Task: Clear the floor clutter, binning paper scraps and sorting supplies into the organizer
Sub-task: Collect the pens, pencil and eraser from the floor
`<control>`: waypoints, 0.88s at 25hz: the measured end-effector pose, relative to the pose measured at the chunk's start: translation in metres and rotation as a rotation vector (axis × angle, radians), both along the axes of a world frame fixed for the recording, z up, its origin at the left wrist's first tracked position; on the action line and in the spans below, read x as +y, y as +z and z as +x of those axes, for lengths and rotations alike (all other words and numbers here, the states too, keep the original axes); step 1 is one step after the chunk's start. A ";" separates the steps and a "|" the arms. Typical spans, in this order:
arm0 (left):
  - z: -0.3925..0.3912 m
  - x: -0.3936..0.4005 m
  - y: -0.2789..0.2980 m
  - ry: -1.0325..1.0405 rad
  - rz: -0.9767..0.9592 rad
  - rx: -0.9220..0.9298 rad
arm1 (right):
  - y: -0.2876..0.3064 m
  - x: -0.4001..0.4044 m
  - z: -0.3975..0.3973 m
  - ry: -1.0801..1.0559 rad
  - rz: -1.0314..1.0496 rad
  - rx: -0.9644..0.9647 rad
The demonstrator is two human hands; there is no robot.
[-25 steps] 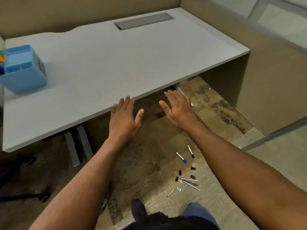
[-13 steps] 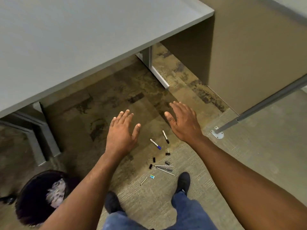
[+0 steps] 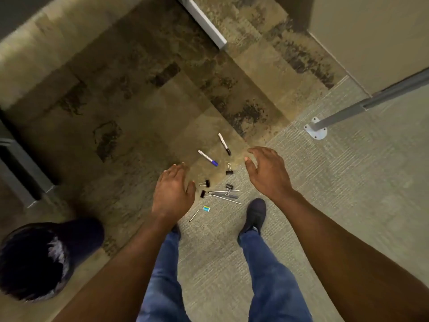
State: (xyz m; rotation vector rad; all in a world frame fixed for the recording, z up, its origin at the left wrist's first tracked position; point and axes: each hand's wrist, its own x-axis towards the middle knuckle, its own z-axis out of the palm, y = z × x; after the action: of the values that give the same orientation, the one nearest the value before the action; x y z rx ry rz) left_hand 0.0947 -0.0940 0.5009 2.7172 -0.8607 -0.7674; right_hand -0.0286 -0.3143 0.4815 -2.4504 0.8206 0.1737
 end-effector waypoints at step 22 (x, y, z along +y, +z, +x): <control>0.083 -0.067 -0.510 -0.606 0.204 -0.067 | -0.500 -0.021 0.121 -0.021 -0.057 0.375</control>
State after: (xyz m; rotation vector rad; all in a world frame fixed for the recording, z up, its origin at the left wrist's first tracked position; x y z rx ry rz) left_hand 0.1775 -0.1609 -0.0086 2.6690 -1.7517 -0.9092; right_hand 0.0927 -0.3355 -0.0182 -2.4978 1.0186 0.6247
